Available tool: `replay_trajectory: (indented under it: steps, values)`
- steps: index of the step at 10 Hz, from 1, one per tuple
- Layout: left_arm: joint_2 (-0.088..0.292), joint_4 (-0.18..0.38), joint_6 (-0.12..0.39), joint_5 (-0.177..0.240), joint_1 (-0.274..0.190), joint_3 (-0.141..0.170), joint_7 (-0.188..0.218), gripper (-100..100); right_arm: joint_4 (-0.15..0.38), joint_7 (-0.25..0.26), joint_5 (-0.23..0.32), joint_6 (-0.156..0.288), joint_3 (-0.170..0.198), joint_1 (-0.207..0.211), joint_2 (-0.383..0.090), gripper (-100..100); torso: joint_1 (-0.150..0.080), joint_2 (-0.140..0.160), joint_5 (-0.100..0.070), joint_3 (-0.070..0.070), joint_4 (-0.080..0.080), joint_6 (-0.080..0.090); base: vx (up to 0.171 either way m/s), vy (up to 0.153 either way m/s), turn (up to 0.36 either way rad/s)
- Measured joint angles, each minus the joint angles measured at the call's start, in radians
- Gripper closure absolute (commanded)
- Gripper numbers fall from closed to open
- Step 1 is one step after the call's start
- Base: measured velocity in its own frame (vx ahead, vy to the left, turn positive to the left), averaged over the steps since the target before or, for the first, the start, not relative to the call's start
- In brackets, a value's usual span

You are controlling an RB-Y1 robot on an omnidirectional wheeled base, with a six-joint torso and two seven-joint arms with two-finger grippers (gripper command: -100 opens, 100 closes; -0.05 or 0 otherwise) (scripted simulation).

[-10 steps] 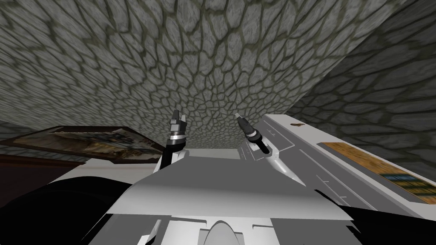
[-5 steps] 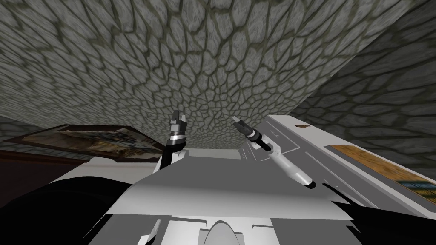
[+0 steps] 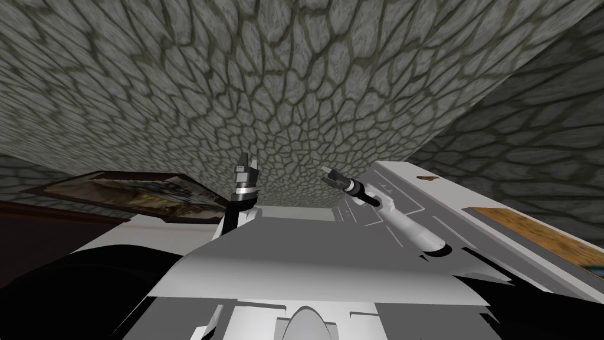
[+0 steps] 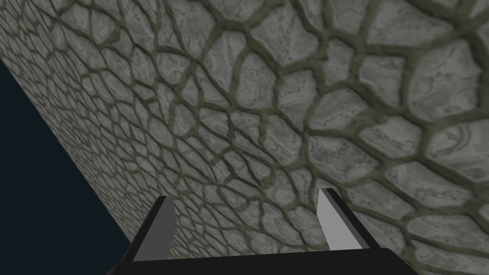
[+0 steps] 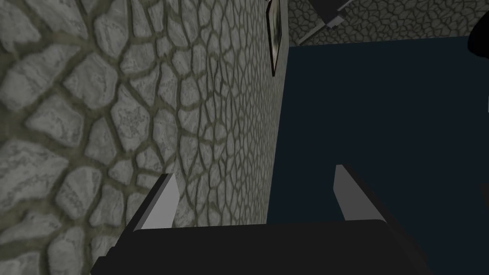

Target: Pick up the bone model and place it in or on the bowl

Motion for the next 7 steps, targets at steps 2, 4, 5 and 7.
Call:
replay_trajectory:
  steps: [2, 4, 5, 7]
  values:
    - [0.0, 0.0, 0.0, 0.0, 0.0, 0.0, 0.0, 0, 0.017, 0.011, 0.012, -0.019, 0.014, -0.01, -0.051, -100, -0.001, 0.001, 0.0, 0.001, 0.0, 0.0, 0.011, 0.017, 0.032]
    - [0.0, 0.0, 0.0, 0.0, 0.0, 0.0, 0.0, 0, 0.066, 0.024, 0.032, -0.058, 0.036, -0.039, -0.114, -100, -0.001, 0.0, 0.0, 0.0, 0.0, 0.0, 0.015, 0.024, 0.056]
    - [0.0, 0.0, 0.0, 0.0, 0.0, 0.0, 0.0, 0, 0.103, 0.032, 0.048, -0.085, 0.053, -0.06, -0.144, -100, -0.001, 0.0, 0.0, 0.0, 0.0, 0.0, 0.014, 0.019, 0.039]
    - [0.0, 0.0, 0.0, 0.0, 0.0, 0.0, 0.0, 0, 0.12, 0.042, 0.061, -0.103, 0.066, -0.07, -0.196, -100, -0.002, 0.001, 0.0, 0.001, 0.0, 0.001, 0.008, 0.005, 0.039]
